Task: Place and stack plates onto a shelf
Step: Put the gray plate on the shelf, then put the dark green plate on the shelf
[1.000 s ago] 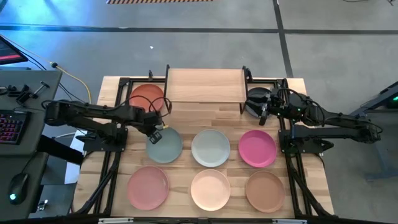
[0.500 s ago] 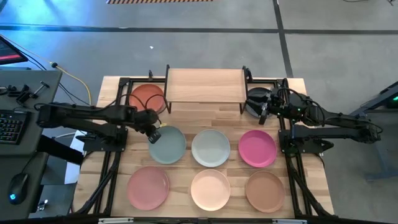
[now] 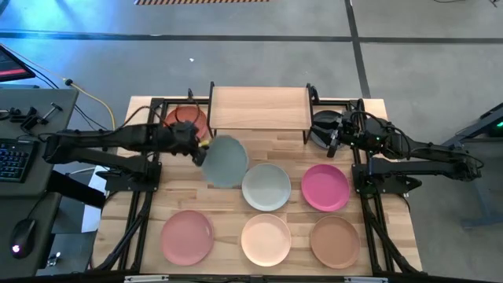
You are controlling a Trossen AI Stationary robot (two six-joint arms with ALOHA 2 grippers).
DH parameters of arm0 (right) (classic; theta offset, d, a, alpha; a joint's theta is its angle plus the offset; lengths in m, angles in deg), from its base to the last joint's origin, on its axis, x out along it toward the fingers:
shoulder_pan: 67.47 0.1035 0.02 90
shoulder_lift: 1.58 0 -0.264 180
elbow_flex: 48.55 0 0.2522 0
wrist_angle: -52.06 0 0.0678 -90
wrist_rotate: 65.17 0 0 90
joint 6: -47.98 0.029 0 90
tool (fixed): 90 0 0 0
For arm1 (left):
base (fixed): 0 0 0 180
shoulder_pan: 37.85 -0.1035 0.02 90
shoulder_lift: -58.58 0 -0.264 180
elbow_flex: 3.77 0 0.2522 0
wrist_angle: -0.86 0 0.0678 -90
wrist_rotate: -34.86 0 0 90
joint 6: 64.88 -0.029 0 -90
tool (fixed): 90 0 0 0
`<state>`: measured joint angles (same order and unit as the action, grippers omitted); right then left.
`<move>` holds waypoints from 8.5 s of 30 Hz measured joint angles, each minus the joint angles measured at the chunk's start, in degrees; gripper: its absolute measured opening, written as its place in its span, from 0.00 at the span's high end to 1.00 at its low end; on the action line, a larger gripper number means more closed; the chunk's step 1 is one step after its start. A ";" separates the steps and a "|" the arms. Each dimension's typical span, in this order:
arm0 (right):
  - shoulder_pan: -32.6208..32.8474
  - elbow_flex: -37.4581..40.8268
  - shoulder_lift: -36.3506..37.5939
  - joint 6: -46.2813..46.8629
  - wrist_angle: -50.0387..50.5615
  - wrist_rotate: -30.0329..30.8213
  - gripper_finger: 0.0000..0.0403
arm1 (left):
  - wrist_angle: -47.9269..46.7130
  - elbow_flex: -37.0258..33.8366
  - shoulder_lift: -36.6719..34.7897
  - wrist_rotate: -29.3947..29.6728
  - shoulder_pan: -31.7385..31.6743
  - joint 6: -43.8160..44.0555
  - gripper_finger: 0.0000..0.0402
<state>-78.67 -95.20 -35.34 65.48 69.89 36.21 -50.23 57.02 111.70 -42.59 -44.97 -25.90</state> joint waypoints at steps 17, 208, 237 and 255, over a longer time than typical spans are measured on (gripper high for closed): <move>-0.01 0.00 0.00 1.30 -0.02 -0.05 0.68 | 1.70 17.79 7.50 2.74 -20.92 -16.08 1.00; -22.59 -8.26 -47.23 -23.54 39.42 -5.09 0.99 | -11.47 38.03 23.31 -24.13 -19.01 -23.78 0.87; -22.64 -9.42 -30.88 -17.41 46.75 -10.59 1.00 | -11.44 38.03 23.31 -24.13 -19.01 -23.74 0.88; -22.54 -11.32 -27.89 -18.35 55.03 -12.04 1.00 | -11.40 38.00 23.31 -24.13 -19.03 -23.74 0.88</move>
<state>-101.21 -106.52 -63.23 47.12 124.93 24.17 -61.63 95.02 135.01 -66.71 -64.00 -49.63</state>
